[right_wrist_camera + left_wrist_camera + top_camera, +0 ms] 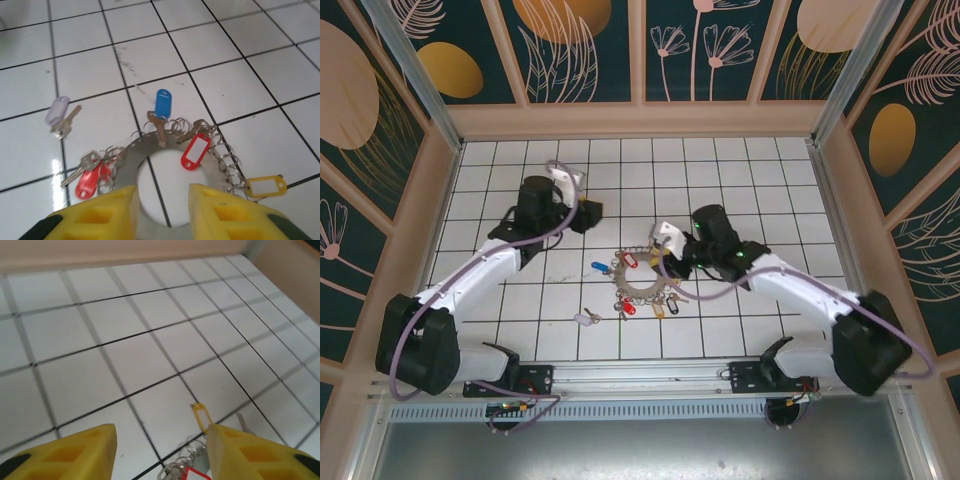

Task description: Put the keys on the keyring

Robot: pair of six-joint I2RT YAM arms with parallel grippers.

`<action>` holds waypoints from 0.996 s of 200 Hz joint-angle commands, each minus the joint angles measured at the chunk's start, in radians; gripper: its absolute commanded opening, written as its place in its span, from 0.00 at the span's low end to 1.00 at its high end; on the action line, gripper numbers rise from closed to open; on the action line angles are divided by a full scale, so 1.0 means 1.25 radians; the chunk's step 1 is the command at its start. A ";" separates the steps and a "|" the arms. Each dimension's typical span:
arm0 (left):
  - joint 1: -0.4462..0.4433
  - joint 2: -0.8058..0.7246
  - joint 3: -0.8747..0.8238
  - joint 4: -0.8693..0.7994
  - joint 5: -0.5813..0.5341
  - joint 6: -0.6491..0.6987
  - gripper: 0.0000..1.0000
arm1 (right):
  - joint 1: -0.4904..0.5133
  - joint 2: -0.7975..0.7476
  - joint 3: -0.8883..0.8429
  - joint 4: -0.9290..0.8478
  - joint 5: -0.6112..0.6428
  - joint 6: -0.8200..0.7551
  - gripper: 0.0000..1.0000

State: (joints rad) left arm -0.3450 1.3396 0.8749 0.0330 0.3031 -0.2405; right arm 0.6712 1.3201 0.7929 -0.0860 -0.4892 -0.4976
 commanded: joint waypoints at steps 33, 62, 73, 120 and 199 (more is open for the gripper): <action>0.113 0.014 -0.083 -0.007 0.030 -0.285 0.60 | 0.044 0.264 0.239 -0.030 0.111 0.214 0.26; 0.162 0.020 -0.114 -0.015 0.049 -0.312 0.62 | 0.091 0.400 0.358 -0.120 0.165 0.321 0.27; 0.175 0.018 -0.132 -0.012 0.051 -0.316 0.62 | 0.101 0.451 0.409 -0.168 0.174 0.358 0.27; 0.194 -0.006 -0.165 -0.014 0.042 -0.303 0.62 | 0.127 0.553 0.512 -0.298 0.218 0.422 0.32; 0.194 -0.012 -0.202 0.017 0.081 -0.299 0.59 | 0.140 0.641 0.589 -0.375 0.218 0.419 0.27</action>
State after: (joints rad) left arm -0.1081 1.3441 0.6357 0.0242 0.3702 -0.6079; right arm 0.8379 2.0884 1.4853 -0.4889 -0.2314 0.0086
